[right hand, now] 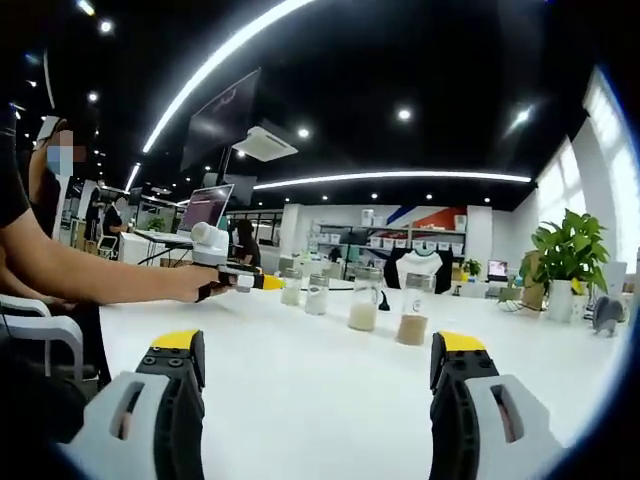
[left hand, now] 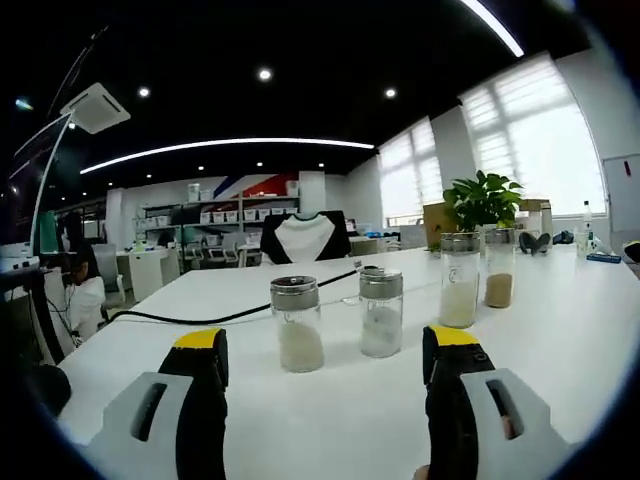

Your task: Rotate the seasoning bottle until the label or dispensing opening points toward the visible target arrow and the bottle remains upright within the marked orientation range

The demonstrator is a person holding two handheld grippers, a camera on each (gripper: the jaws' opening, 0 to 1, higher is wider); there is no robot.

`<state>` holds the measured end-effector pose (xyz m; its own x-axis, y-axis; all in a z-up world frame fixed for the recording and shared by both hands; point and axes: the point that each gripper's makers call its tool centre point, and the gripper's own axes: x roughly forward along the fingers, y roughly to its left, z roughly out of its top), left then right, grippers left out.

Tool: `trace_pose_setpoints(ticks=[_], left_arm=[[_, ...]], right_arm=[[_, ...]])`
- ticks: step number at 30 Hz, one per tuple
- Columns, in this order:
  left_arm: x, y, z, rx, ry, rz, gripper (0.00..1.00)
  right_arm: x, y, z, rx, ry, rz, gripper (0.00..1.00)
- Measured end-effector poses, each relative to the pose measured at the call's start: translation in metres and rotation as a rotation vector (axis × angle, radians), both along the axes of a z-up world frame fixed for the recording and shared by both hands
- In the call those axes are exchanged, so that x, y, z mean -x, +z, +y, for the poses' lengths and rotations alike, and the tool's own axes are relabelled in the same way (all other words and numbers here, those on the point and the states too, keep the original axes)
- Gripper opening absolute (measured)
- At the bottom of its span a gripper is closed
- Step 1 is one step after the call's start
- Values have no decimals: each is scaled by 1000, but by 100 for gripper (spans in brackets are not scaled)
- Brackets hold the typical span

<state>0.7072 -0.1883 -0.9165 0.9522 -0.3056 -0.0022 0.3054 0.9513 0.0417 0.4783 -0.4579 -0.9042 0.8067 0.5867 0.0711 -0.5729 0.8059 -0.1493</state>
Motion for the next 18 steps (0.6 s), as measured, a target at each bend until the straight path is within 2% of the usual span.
trace_pose_setpoints(ticks=[2, 4, 6, 9, 11, 16, 18], left_arm=[[-1, -1, -2, 3, -4, 2, 85], [-4, -6, -6, -13, -4, 18, 85], [-5, -8, -9, -22, -12, 22, 85], [-10, -8, -14, -22, -20, 21, 85], [-13, -8, -16, -24, -24, 22, 85], [-21, -10, -14, -32, -23, 33, 86], [-24, -11, -12, -31, -19, 35, 86]], right_arm=[[0, 0, 2, 25, 2, -11, 95], [-2, -4, 4, 85, -7, -13, 98], [-2, -3, 5, 81, -6, -12, 97], [0, 0, 9, 20, 31, 8, 96], [0, 0, 9, 21, 35, 10, 92], [-3, -3, 13, 3, 28, 34, 93], [-3, -5, 13, 1, 33, 38, 90]])
